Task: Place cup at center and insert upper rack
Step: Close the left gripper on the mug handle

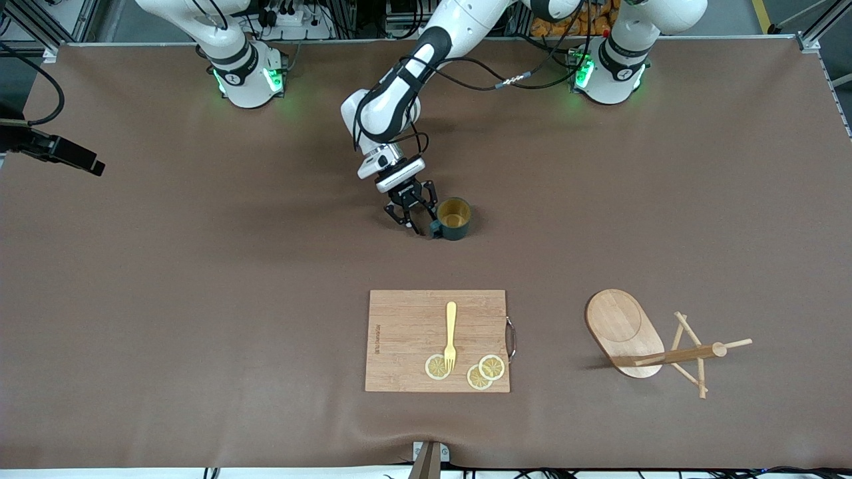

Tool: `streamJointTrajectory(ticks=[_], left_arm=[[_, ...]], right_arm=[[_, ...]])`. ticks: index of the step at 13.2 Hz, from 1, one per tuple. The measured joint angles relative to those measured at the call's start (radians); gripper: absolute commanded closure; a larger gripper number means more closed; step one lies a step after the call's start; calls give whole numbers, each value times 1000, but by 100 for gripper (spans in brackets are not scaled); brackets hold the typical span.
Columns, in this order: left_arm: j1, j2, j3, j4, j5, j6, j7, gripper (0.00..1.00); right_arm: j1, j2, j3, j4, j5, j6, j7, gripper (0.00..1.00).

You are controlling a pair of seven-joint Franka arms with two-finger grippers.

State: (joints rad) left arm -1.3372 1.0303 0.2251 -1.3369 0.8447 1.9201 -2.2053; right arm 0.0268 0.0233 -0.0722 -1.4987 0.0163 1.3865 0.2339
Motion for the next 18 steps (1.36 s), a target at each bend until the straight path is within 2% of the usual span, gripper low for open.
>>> streamJointTrajectory(ticks=[9,18], left_arm=[[7,3,3,-1,61,-3,0,46],[16,25,8,-1,82,-4,0,57]], right_arm=[[0,0,1,0,0,0,0,0],[0,0,3,3,0,-22,0,0]])
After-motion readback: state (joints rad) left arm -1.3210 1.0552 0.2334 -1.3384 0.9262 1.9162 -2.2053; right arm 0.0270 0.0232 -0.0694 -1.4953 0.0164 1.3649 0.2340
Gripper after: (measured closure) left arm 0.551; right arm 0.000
